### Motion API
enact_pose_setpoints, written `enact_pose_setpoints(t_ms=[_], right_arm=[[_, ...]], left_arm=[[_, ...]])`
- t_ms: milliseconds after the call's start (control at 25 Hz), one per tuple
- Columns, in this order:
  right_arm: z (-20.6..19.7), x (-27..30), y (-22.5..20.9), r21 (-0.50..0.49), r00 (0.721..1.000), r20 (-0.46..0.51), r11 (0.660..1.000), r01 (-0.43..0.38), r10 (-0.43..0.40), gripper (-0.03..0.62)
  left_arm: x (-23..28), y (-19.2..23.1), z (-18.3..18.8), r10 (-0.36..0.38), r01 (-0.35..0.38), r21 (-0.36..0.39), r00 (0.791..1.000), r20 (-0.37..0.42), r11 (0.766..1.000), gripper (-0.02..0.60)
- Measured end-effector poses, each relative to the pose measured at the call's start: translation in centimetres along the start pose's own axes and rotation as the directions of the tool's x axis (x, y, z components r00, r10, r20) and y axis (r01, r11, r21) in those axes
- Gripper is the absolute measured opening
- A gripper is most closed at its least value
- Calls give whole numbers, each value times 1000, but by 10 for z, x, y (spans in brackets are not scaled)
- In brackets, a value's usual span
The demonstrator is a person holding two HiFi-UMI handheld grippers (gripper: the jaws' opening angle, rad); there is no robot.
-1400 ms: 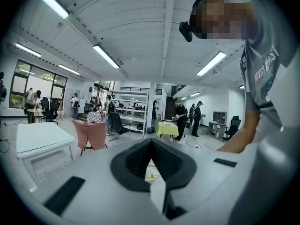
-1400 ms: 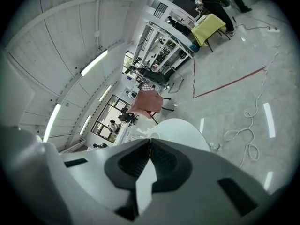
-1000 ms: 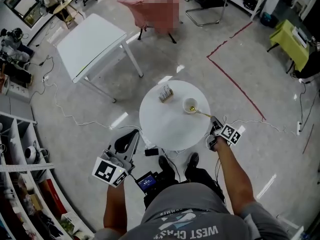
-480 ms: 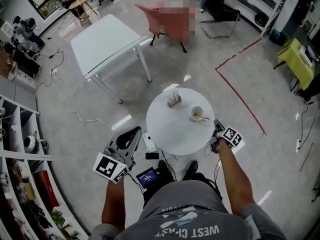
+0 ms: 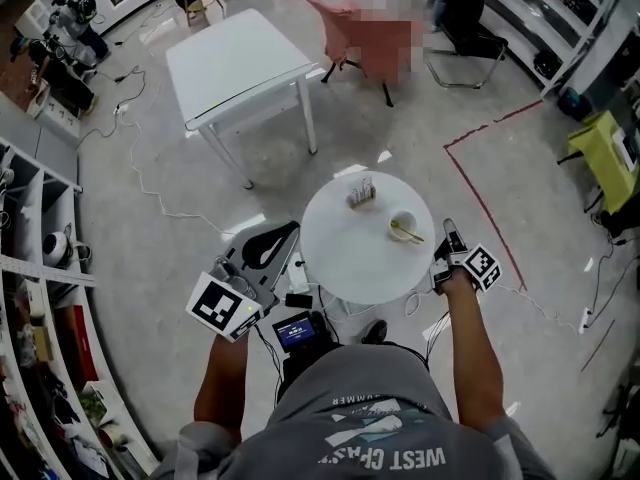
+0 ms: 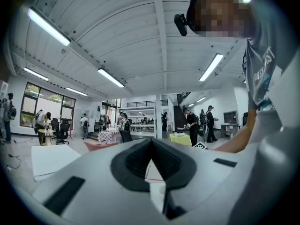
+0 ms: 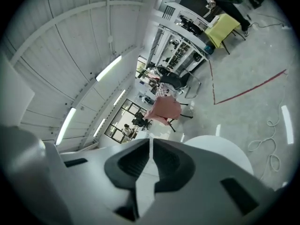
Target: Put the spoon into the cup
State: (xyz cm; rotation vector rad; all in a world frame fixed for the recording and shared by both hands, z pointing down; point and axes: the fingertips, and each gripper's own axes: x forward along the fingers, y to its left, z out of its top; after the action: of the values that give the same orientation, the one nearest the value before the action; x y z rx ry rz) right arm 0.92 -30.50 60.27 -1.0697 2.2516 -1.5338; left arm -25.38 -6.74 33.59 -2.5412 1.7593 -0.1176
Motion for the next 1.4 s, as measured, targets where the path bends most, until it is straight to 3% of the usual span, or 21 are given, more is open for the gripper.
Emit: enact_pose_setpoints(t_ms=[160,320,400,480,600,720,880,1080,1120,1200,1400], right_arm=[[22,-1,62,-31,993,23,992,-119,120,6],[37,-12,136,-80,963,36,961,-265,268,6],[41,-23,164,-112,958,40,954,-280,285,6],[45,-36,190,-237,955,22,930,-283,296,5],[45,-56,245,-514,934,-45,794,-325,353,5],[33,-76,291,-667,914,-98,656,-355,395,5],[13,-98,326,-808,907,-163,475,-349,389,5],[-13,-115,356,-914,901,-237,230,-333,363,2],[-16,-117,363,-927,899,-230,197,-319,372,0],[-20,-119,371,-940,897,-219,163,-300,383,0],[-26,-120,370,-943,895,-219,154,-297,388,0]], left_arm=[[6,0,14,-11,11,17,1000,29,1000,0],[10,0,22,-23,21,28,999,50,999,0],[10,-1,25,-28,26,35,998,56,999,0],[9,-2,27,-35,32,40,997,62,999,0],[8,-4,32,-43,40,46,997,71,998,0],[8,-4,32,-47,44,47,996,73,998,0],[7,-7,30,-56,53,45,996,74,998,0],[7,-10,30,-67,64,47,994,82,997,0],[7,-10,29,-70,66,47,994,83,997,0],[6,-10,27,-74,70,47,994,86,996,0],[6,-11,21,-85,81,44,993,81,996,0]])
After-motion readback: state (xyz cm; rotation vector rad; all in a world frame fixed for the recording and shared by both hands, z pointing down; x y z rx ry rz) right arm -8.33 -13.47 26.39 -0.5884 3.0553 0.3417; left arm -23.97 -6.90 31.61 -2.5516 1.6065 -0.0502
